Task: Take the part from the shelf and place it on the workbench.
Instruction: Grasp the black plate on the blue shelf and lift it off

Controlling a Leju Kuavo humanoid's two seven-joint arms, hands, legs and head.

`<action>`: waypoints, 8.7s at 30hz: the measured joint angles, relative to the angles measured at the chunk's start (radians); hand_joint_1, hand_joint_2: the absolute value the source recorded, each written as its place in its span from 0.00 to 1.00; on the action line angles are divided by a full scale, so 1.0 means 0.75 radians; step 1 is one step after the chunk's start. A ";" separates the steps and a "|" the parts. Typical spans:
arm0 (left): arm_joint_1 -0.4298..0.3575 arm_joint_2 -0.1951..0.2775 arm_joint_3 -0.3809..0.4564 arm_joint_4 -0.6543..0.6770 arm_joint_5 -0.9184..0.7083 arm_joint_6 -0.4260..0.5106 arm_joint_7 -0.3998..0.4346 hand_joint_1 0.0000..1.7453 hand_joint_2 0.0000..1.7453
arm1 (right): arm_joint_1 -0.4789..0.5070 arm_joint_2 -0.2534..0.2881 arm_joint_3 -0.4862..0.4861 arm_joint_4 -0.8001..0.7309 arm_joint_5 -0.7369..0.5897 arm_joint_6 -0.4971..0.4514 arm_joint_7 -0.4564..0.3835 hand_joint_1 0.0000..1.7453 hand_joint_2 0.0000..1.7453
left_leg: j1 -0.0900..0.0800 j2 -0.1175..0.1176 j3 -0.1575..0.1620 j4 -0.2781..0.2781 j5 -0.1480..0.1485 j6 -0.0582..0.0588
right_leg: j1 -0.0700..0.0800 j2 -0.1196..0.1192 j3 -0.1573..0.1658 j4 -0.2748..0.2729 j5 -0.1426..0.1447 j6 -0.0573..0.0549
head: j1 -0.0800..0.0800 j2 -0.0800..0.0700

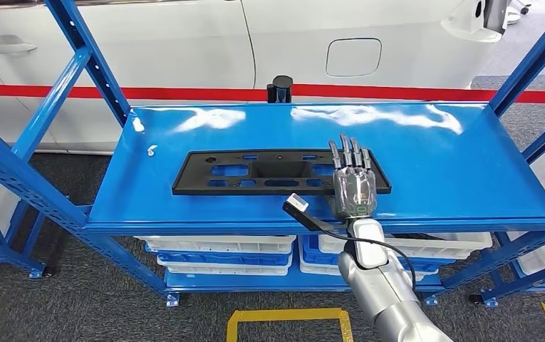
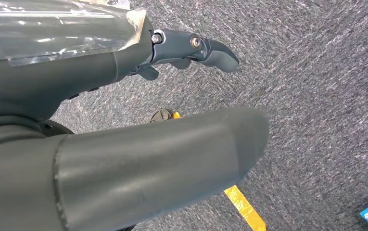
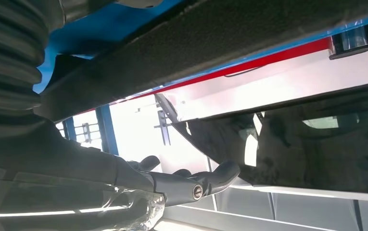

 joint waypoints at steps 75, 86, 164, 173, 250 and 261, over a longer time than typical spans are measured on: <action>0.000 0.004 -0.051 0.001 0.022 0.025 -0.016 0.00 1.00 | 0.083 -0.165 0.170 -0.326 0.010 0.000 0.327 0.99 1.00 | 0.000 0.000 -0.002 0.000 0.000 0.000 | 0.000 0.000 -0.002 0.000 0.000 0.000 | 0.000 0.000; 0.000 0.004 -0.067 0.001 0.022 0.026 -0.024 0.00 1.00 | 0.136 -0.193 0.200 -0.498 -0.031 0.000 0.150 0.99 1.00 | 0.000 0.000 -0.003 0.000 0.000 0.000 | 0.000 0.000 -0.002 0.000 0.000 0.000 | 0.000 0.000; 0.028 0.027 -0.051 0.001 0.166 0.019 -0.095 0.00 1.00 | 0.345 -0.014 -0.032 -0.789 -1.757 0.048 -0.898 0.99 1.00 | -0.001 -0.001 -0.003 0.000 0.000 0.000 | -0.001 0.000 -0.003 0.000 -0.001 0.000 | 0.000 0.000; 0.028 0.024 -0.044 0.001 0.186 -0.004 -0.098 0.00 1.00 | 0.371 -0.014 -0.032 -0.815 -1.736 0.038 -0.889 0.99 1.00 | -0.009 -0.001 -0.004 0.001 -0.003 0.004 | -0.008 0.000 -0.003 -0.001 0.000 0.001 | 0.000 0.000; 0.033 -0.007 -0.016 0.001 0.220 -0.018 -0.118 0.00 1.00 | 0.381 -0.033 -0.034 -0.836 -1.739 0.057 -0.880 0.99 1.00 | 0.008 0.023 -0.099 0.001 0.095 0.038 | -0.005 -0.005 -0.116 0.346 -0.176 0.018 | 0.004 0.000; 0.033 -0.008 -0.017 0.001 0.220 -0.020 -0.115 0.00 1.00 | 0.380 -0.034 -0.039 -0.843 -1.736 0.056 -0.876 0.99 1.00 | 0.013 0.013 -0.206 0.196 -0.022 -0.034 | -0.015 -0.002 0.076 -0.017 -0.055 -0.036 | -0.001 0.000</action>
